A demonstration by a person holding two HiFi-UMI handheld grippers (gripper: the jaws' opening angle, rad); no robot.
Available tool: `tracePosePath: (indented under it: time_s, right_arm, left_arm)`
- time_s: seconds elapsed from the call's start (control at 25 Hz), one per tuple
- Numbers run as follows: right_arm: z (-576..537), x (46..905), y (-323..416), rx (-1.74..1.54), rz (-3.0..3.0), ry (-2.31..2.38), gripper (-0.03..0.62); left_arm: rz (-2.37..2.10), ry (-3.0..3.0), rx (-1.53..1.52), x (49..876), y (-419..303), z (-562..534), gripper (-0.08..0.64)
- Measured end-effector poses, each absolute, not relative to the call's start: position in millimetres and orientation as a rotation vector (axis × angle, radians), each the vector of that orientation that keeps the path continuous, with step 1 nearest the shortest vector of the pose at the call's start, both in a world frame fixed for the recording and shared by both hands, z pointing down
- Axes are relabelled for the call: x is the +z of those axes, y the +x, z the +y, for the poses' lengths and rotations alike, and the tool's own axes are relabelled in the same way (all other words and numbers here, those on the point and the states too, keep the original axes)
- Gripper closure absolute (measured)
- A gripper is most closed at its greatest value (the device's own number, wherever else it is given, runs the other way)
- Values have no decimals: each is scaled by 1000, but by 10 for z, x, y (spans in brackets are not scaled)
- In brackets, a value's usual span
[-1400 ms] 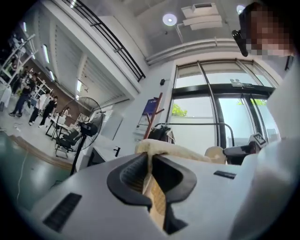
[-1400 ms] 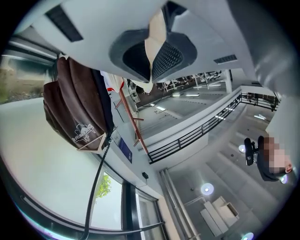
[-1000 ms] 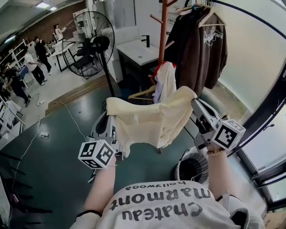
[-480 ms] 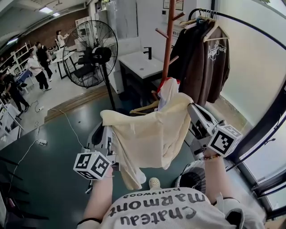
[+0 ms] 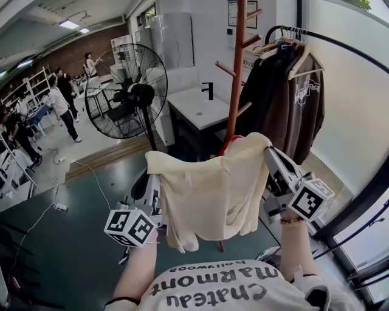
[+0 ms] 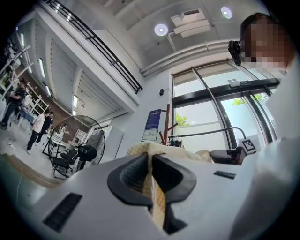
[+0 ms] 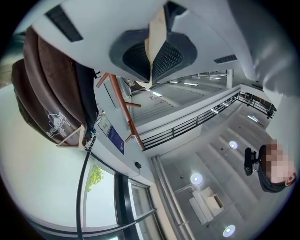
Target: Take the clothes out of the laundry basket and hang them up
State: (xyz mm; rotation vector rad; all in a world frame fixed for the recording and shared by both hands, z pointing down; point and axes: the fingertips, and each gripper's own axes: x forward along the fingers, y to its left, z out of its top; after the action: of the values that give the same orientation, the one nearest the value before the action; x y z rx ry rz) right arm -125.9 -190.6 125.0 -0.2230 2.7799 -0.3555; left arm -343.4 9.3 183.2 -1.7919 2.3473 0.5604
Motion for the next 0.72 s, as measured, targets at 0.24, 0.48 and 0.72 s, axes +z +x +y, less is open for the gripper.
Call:
tracePosePath:
  time_s: [0.24,0.48,0.72]
  right_arm:
    - [-2347,1144,-1613,-232,2788,-243,554]
    - [-2669,1118,-1922,-123,2799,-281,554]
    - [-2859,1125,-2093,-59,2800,-368,554]
  left_arm:
    - [2332,-1800,578,1784,-3810,-432,532]
    - [2276,-1804,620,1736,-4107,-883,532]
    - [2208,-1922,602,1790,-4253,-1295,534]
